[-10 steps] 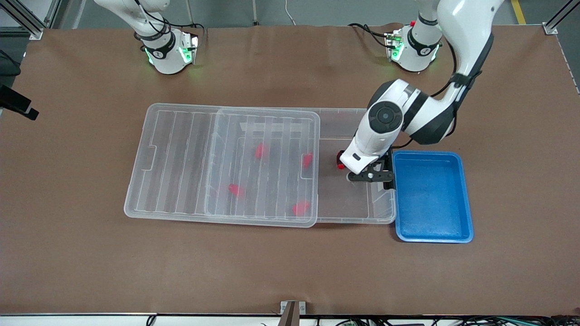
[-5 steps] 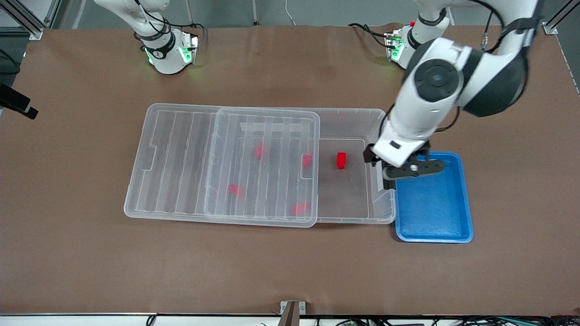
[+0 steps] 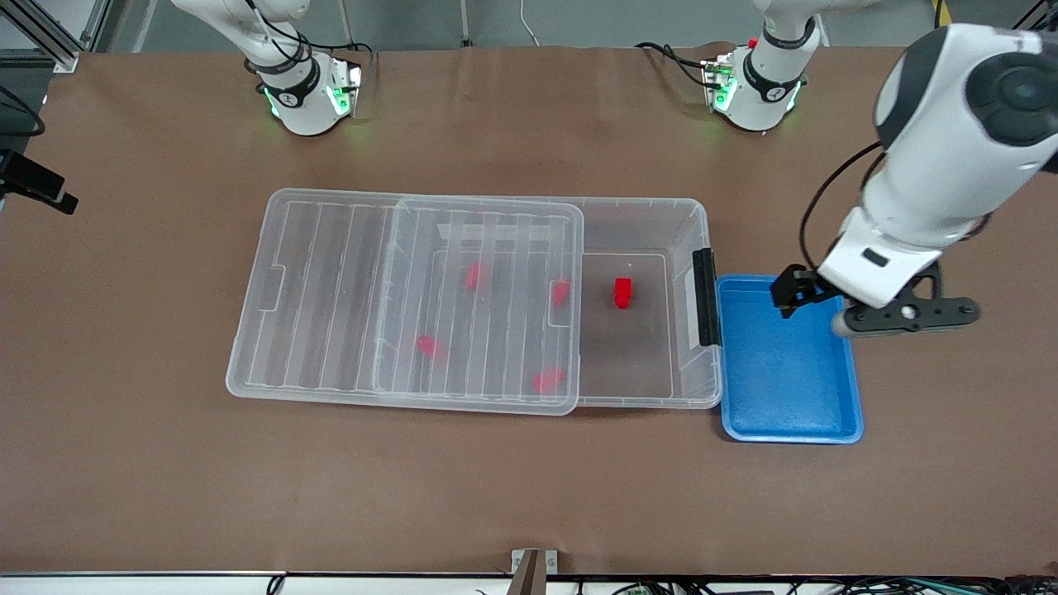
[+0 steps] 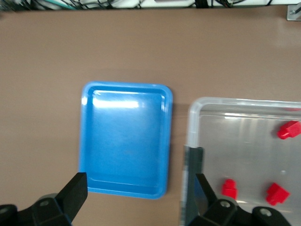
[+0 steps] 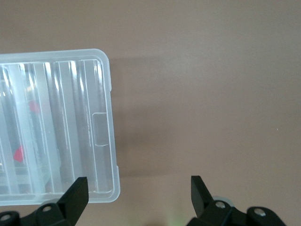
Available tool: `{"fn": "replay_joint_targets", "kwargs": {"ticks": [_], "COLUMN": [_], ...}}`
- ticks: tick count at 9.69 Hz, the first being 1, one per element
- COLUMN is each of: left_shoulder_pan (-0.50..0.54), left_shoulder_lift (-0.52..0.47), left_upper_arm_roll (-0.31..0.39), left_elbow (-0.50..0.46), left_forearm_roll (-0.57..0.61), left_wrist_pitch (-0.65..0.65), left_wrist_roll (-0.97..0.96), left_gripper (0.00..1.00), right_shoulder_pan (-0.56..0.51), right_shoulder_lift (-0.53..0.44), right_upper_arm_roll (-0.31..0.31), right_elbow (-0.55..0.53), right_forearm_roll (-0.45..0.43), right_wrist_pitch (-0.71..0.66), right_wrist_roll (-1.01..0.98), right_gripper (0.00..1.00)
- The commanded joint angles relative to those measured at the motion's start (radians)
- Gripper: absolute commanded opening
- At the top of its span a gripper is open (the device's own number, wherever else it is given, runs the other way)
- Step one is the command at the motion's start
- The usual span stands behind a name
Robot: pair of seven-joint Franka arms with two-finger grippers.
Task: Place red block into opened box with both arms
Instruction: 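Raise the left gripper away while the right gripper returns to the lid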
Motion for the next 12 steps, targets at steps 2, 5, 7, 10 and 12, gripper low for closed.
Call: {"fn": "replay_joint_targets", "kwargs": {"ticks": [2,5,7,10,12], "left_shoulder_pan": [0.043,0.109,0.055,-0.019,-0.105], "left_shoulder_lift": [-0.093,-0.164,-0.237,-0.375,-0.397], "left_upper_arm_roll": [-0.004,0.007,0.171,0.313,0.36], "left_elbow": [-0.027,-0.03,-0.071,-0.229,-0.248], "left_forearm_roll": [-0.056,-0.126,-0.204,-0.212,-0.212], "left_wrist_pitch": [-0.069,-0.141,-0.224,-0.241,-0.278], "left_wrist_roll": [0.088,0.235,0.326,0.415,0.348], "left_gripper": [1.0,1.0,1.0,1.0,1.0], "right_shoulder_pan": [-0.003,-0.002,0.009,0.053,0.055], "right_shoulder_lift": [0.067,0.074,0.099,0.152,0.174], "right_upper_arm_roll": [0.002,0.004,0.008,0.012,0.037], "right_elbow": [-0.193,-0.429,-0.531,-0.536,-0.537], "right_forearm_roll": [-0.001,0.002,0.048,0.088,0.091], "right_wrist_pitch": [0.173,0.422,0.564,0.589,0.588], "right_wrist_roll": [-0.158,-0.186,-0.197,-0.198,-0.197], "right_gripper": [0.18,0.0,0.0,0.0,0.0]}}
